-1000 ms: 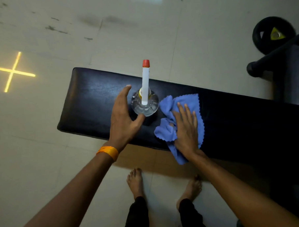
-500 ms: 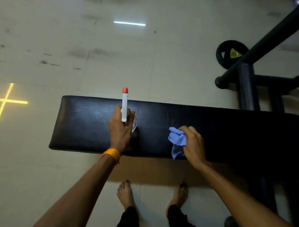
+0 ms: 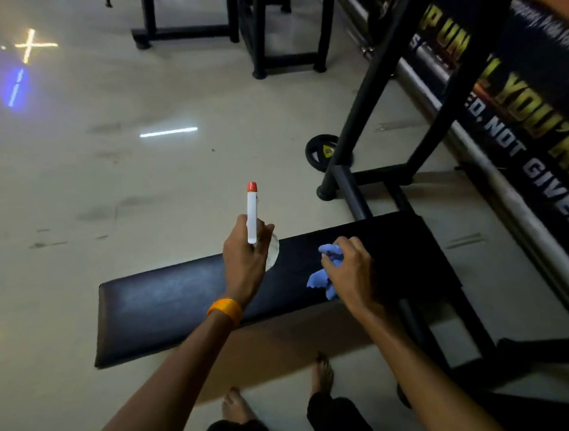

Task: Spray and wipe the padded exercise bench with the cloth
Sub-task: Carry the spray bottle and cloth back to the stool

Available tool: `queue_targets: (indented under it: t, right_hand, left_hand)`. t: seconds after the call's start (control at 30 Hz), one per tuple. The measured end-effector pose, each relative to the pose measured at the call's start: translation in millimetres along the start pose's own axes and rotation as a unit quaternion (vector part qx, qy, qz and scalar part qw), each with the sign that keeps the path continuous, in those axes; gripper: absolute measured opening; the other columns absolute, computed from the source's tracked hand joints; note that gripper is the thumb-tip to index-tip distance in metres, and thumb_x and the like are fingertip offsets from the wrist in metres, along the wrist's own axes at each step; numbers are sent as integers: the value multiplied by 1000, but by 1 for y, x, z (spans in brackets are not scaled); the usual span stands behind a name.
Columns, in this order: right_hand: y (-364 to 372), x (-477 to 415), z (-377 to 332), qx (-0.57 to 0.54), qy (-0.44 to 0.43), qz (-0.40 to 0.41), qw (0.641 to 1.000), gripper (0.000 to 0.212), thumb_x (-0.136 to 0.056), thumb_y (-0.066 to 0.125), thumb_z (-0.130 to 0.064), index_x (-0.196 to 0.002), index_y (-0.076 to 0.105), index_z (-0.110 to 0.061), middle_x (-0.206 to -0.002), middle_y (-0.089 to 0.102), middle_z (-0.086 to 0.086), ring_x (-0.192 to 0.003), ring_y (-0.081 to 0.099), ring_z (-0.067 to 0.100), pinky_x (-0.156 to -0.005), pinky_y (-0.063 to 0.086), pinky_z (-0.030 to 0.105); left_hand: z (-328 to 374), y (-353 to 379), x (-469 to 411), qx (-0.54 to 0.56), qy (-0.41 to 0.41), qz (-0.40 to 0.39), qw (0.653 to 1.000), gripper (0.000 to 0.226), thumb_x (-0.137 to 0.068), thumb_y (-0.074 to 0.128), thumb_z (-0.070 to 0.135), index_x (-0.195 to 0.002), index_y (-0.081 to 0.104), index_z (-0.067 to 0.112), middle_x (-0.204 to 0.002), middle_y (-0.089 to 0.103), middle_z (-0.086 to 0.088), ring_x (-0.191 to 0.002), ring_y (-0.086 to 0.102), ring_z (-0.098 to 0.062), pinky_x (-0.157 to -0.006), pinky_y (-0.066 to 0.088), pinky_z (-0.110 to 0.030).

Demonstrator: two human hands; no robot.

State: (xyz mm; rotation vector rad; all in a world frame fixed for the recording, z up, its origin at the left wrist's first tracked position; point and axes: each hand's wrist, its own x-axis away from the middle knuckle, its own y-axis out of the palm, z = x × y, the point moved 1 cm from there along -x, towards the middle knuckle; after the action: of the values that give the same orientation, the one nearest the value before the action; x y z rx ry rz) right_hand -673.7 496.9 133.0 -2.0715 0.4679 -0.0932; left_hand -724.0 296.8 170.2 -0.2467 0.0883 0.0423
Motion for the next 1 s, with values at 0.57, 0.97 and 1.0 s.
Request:
queue_targets:
  t: [0.57,0.97,1.0]
  right_hand:
    - [-142,171,-30,-43,170,181,968,15,-86,75,-14,-82,60,-14,-92,53,-4,-72,54,11,-54,35,14]
    - [-205,365,-53,-7,276,277,921,15,-81,74,-15,-79,59,-17,-96,64,2,-79,65,22,-61,50,32]
    - [-205,380,-57,-2,289,283,914,14,-81,73,-16,-79,59,-16,-97,64,2,-79,65,23,-61,49,32]
  left_hand:
    - [143,-14,115,-8,168,-174,970,23,-95,65,30,-93,56,9,-84,60,16,-81,62,-33,-74,53,-55]
    - [176,-64,265,54,126,-322,937,12,-97,65,10,-100,54,6,-80,60,-12,-71,55,-21,-69,47,-41]
    - [176,-70,275,61,134,-336,930,12,-97,65,9,-101,53,7,-82,60,-16,-71,53,-18,-68,47,-40]
